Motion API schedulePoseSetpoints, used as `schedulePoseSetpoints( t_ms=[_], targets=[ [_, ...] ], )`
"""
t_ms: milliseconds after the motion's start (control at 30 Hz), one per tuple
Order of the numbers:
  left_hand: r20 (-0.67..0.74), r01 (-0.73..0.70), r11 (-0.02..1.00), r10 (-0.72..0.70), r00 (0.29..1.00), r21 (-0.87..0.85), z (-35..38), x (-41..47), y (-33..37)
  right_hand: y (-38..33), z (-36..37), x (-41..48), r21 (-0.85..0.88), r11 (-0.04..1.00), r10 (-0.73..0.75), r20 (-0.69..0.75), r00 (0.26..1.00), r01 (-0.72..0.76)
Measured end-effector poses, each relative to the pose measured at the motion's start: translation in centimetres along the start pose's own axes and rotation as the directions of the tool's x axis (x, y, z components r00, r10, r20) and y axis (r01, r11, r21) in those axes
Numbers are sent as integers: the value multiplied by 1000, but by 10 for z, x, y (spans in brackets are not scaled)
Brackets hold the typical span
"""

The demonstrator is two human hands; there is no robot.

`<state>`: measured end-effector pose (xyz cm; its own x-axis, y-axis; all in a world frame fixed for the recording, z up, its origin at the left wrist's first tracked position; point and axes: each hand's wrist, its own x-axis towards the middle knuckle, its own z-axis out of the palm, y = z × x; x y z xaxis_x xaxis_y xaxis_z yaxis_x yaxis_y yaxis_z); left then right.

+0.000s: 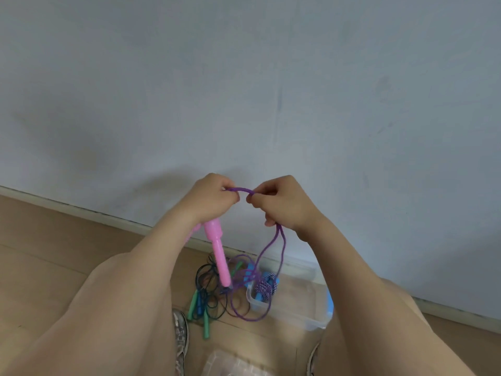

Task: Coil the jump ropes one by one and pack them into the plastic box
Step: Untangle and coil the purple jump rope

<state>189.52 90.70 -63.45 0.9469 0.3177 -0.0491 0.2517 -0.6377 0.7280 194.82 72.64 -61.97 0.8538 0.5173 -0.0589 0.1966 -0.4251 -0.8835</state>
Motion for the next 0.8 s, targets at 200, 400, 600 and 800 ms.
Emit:
schedulePoseSetpoints(
  t_ms=[200, 400, 600, 800],
  targets=[
    [-301, 155, 913, -279, 912, -376, -2, 13, -7, 19, -10, 7, -454, 890, 182, 307, 934, -24],
    [-474, 103, 731, -535, 700, -674, -15, 16, -8, 35, -13, 10, -507, 860, 282, 375, 883, -59],
    [-439, 354, 929, -363, 822, -105, -15, 11, -14, 16, -10, 5, -337, 927, -122, 149, 981, 166],
    [-177, -249, 917, 313, 933, 311, 5, -1, -2, 9, 3, -7, -135, 967, -173, 263, 949, 214]
  ],
)
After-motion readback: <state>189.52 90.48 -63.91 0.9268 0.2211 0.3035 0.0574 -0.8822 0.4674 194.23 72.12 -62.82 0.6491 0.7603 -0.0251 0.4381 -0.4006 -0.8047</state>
